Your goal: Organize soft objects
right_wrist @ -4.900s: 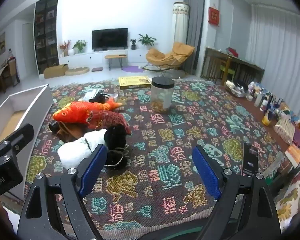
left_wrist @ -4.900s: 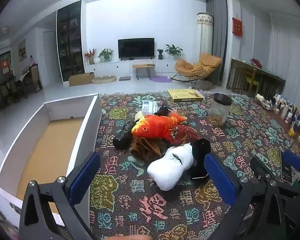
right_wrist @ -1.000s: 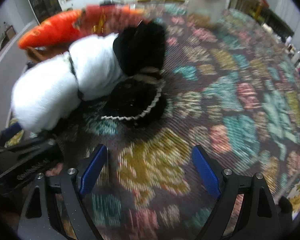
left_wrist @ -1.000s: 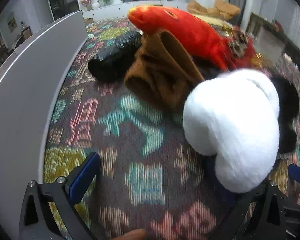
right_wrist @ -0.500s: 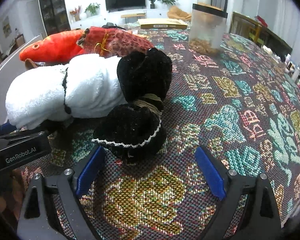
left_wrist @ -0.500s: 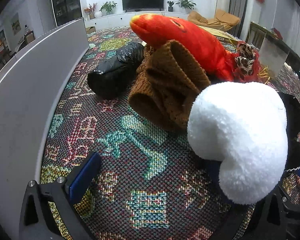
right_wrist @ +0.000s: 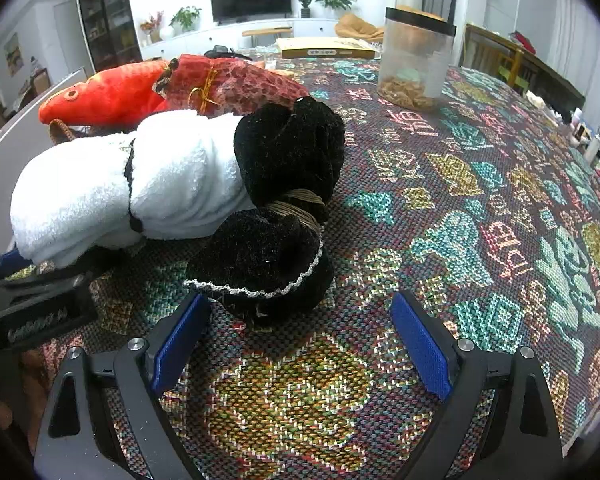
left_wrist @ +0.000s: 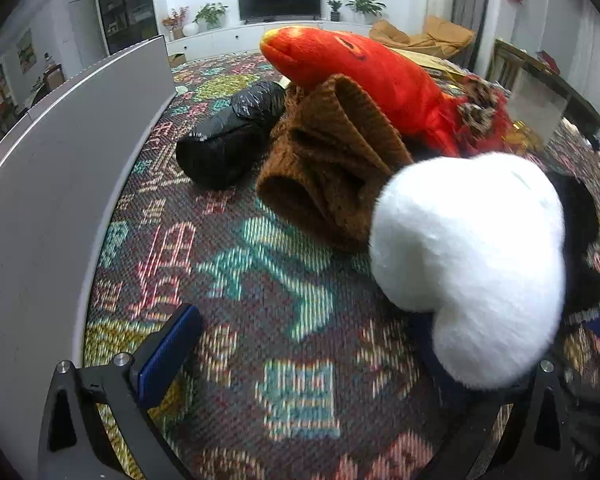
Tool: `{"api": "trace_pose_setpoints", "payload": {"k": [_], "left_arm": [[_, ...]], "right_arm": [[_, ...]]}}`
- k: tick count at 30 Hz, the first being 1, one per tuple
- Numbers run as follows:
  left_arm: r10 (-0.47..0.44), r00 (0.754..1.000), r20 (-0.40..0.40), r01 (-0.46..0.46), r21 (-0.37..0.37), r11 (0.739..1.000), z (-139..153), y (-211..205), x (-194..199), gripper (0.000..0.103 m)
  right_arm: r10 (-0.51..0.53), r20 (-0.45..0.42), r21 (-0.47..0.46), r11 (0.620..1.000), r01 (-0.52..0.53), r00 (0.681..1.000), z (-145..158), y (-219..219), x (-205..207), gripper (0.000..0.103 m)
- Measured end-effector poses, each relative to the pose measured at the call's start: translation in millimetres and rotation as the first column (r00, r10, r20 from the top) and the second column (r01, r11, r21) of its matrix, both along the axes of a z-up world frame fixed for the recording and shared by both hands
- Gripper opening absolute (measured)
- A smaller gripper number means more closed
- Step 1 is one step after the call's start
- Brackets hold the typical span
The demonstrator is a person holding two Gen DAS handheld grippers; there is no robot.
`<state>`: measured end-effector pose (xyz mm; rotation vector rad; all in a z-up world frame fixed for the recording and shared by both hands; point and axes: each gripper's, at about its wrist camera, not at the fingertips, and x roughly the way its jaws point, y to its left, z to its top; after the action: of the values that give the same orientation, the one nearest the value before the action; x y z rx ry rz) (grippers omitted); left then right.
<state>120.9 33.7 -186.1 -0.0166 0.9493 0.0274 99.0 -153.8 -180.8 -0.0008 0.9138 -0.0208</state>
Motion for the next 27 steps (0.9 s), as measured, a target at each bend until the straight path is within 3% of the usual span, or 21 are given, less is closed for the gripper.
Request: {"api": "trace_pose_setpoints", "payload": {"k": [6,27], "left_arm": [[-0.084,0.996,0.010,0.084,-0.006,0.996,1,2,-28,0.103],[-0.079,0.997,0.012,0.079,-0.002,0.997,2,0,-31,0.103]], "right_arm": [[-0.001,0.000,0.000,1.000,0.001,1.000,0,0,0,0.095],[-0.005,0.000,0.000,1.000,0.005,1.000,0,-1,-2,0.094]]}}
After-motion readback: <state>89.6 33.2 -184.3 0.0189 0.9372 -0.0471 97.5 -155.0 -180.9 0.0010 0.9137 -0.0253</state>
